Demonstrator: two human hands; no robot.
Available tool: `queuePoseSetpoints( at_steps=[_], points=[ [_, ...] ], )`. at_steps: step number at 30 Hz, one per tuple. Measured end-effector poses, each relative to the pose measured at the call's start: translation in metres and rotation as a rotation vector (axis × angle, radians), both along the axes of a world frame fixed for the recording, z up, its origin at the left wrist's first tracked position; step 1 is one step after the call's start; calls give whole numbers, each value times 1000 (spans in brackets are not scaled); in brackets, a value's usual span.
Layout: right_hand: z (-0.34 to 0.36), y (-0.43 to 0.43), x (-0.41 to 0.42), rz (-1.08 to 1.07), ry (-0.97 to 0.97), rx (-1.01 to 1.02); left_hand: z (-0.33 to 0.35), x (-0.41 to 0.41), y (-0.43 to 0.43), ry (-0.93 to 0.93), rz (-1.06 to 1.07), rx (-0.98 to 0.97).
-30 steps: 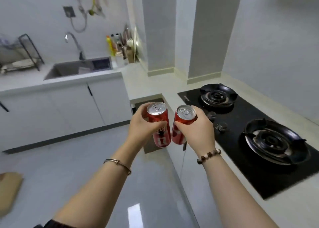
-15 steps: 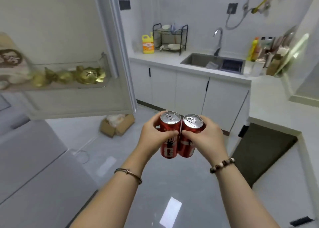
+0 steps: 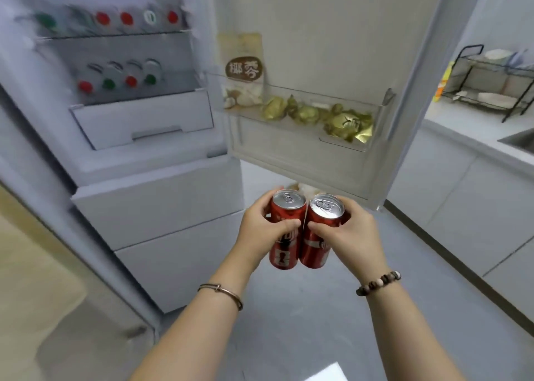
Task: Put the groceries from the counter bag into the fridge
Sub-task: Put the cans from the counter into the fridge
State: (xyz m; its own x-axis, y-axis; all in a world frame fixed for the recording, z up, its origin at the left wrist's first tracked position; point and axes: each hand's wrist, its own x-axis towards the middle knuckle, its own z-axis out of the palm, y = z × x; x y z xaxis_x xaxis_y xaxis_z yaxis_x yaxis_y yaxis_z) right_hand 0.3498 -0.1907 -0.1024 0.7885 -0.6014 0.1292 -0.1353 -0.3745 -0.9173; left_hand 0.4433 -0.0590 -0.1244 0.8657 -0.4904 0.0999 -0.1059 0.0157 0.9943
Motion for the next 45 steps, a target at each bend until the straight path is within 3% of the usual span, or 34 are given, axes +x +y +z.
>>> queuePoseSetpoints(
  at_steps=[19,36,45],
  points=[
    [27,138,283,180,-152,98,34,260,144,-71,186,-140],
    [66,143,523,101,-427,177,85,477,120,-140,395,-305],
    [82,138,586,33,-528,138,107,546,114,-162,336,-290]
  ],
)
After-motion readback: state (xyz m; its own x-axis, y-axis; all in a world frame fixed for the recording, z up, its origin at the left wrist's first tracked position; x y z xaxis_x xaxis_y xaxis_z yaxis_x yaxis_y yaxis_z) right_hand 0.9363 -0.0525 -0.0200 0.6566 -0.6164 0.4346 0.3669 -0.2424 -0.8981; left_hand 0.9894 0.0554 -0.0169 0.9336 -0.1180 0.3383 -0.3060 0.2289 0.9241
